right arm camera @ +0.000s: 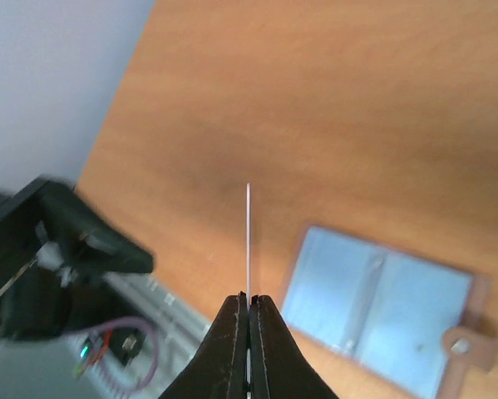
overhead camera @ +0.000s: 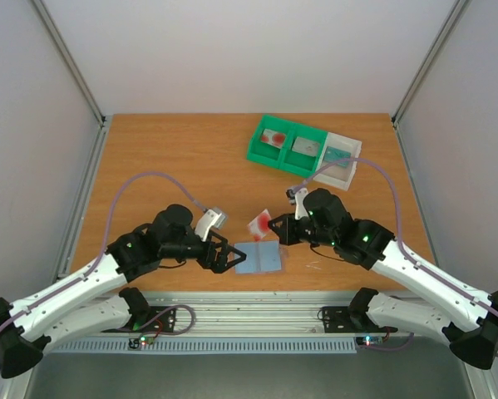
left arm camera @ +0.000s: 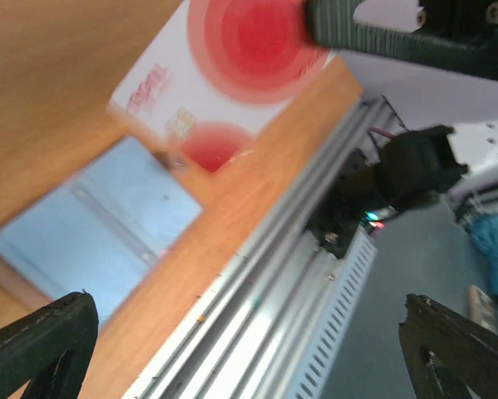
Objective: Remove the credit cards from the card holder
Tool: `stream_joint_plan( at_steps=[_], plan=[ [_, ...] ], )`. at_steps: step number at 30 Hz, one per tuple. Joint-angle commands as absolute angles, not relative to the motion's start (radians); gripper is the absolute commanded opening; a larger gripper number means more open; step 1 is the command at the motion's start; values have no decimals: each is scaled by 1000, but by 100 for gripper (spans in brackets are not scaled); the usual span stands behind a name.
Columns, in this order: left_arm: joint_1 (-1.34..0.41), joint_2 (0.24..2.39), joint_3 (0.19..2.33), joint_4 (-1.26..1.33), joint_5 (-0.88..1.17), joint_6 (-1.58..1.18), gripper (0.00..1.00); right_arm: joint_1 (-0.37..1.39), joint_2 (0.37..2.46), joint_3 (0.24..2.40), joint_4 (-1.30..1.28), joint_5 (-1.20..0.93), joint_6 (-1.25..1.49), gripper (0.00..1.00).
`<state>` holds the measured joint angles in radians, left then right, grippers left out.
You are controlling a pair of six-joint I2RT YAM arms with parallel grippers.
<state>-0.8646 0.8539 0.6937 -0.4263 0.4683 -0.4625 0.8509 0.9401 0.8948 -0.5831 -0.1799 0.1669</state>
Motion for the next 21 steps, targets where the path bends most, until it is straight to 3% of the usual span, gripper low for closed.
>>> stream_joint_plan(
  at_steps=[1,8,21],
  plan=[
    [-867,823,710,-480,259,-444,99,827,986,894,-475,97,218,1],
    [-866,855,723,-584,55,-465,99,697,1113,931,-356,114,258,1],
    [-865,906,715,-555,37,-475,99,493,1456,1109,-112,72,326,1]
  ],
)
